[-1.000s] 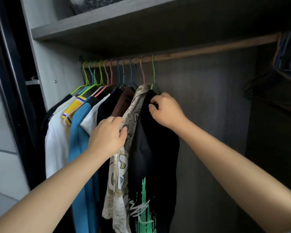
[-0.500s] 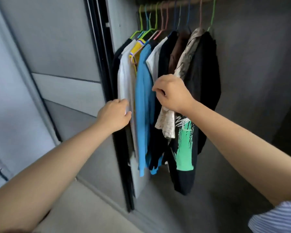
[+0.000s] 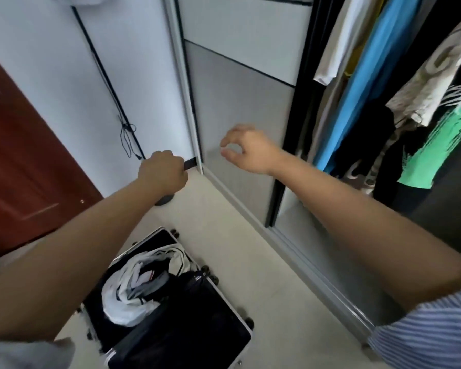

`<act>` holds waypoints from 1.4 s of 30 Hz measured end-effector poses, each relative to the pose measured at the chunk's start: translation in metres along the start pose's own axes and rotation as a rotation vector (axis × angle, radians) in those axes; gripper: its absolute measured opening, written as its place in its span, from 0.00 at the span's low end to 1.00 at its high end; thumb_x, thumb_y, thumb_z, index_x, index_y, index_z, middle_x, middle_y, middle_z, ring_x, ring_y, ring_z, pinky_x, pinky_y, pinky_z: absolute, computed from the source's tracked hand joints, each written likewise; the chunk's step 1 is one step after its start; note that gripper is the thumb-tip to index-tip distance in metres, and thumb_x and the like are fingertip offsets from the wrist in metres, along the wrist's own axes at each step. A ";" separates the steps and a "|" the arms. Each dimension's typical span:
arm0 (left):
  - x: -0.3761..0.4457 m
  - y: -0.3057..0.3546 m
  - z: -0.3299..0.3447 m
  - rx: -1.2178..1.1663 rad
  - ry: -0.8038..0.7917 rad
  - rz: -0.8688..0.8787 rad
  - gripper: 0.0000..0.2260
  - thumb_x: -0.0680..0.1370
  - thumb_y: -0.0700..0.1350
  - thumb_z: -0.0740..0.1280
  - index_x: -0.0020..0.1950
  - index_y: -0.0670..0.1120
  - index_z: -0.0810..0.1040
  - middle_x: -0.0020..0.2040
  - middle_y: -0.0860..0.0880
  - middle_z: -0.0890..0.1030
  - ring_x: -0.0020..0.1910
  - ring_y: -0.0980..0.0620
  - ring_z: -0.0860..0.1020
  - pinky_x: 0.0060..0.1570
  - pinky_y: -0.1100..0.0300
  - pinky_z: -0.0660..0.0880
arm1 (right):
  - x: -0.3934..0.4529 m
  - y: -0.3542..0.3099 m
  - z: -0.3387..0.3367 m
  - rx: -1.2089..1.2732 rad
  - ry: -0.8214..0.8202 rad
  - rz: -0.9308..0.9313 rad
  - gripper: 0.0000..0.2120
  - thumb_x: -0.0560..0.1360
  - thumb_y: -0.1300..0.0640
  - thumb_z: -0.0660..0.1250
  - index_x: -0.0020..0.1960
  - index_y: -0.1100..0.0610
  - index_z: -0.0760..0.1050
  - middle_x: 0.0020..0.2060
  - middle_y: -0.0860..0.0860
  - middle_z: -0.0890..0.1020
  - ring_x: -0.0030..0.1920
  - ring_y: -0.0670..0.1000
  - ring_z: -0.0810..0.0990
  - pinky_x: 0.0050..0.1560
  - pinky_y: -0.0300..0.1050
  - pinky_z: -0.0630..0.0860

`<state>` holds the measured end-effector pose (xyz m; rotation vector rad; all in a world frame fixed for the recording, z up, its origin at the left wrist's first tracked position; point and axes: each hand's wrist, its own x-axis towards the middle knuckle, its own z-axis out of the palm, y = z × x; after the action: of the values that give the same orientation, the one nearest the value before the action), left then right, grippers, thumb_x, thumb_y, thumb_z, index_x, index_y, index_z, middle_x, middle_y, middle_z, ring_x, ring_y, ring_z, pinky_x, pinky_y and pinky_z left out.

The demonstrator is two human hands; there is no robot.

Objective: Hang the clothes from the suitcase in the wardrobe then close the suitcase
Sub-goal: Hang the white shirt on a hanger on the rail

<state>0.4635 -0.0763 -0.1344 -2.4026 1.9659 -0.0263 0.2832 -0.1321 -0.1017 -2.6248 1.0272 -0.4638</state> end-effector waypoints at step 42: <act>-0.133 -0.457 0.641 -0.336 -0.730 -0.274 0.14 0.79 0.43 0.56 0.63 0.42 0.71 0.62 0.41 0.70 0.62 0.41 0.69 0.55 0.51 0.70 | 0.049 -0.202 0.814 0.386 -0.791 0.798 0.24 0.75 0.51 0.65 0.67 0.60 0.67 0.59 0.54 0.77 0.60 0.53 0.74 0.52 0.37 0.66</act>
<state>0.9085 0.1563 -0.7552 -2.3328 1.3747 1.0763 0.7593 0.0936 -0.7564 -1.5988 1.3560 0.4749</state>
